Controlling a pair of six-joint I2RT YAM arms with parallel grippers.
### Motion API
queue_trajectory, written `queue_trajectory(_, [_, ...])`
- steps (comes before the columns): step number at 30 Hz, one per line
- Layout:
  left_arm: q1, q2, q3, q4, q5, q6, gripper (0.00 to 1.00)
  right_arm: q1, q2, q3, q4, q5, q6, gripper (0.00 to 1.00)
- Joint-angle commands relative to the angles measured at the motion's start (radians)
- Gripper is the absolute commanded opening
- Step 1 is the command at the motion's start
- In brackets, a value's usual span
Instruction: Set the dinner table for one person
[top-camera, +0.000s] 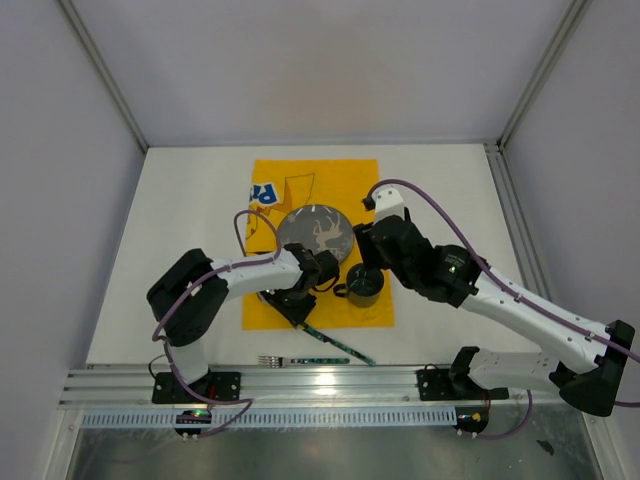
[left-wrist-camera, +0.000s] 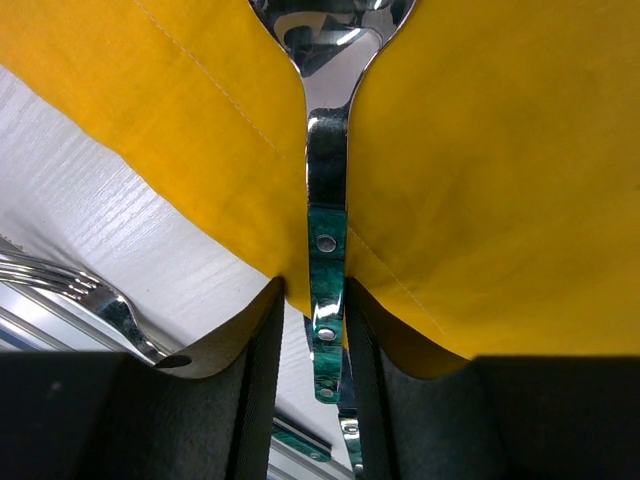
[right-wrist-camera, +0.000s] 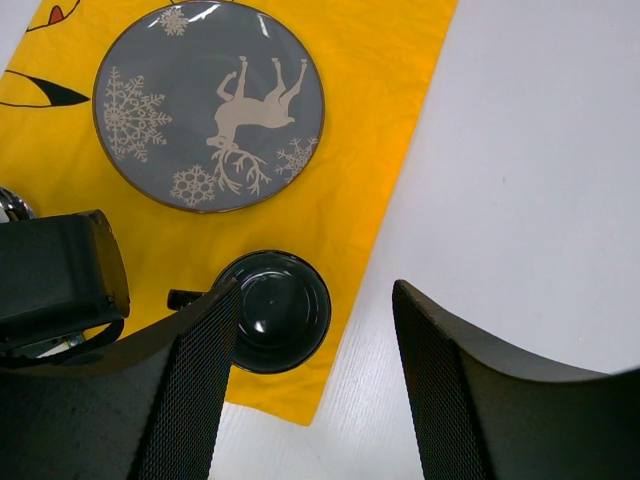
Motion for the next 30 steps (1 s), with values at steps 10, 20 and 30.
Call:
queue_trajectory(10, [-0.007, -0.017, -0.004, 0.009, 0.001, -0.002, 0.16, -0.007, -0.023, -0.025, 0.03, 0.015, 0.015, 0.66])
queue_trajectory(20, [-0.015, -0.003, 0.164, -0.13, -0.013, 0.071, 0.12, -0.009, -0.002, -0.052, 0.047, 0.021, 0.009, 0.66])
queue_trajectory(30, [-0.026, 0.024, 0.186, -0.138, 0.0, 0.077, 0.12, -0.021, -0.002, -0.077, 0.057, 0.02, -0.001, 0.66])
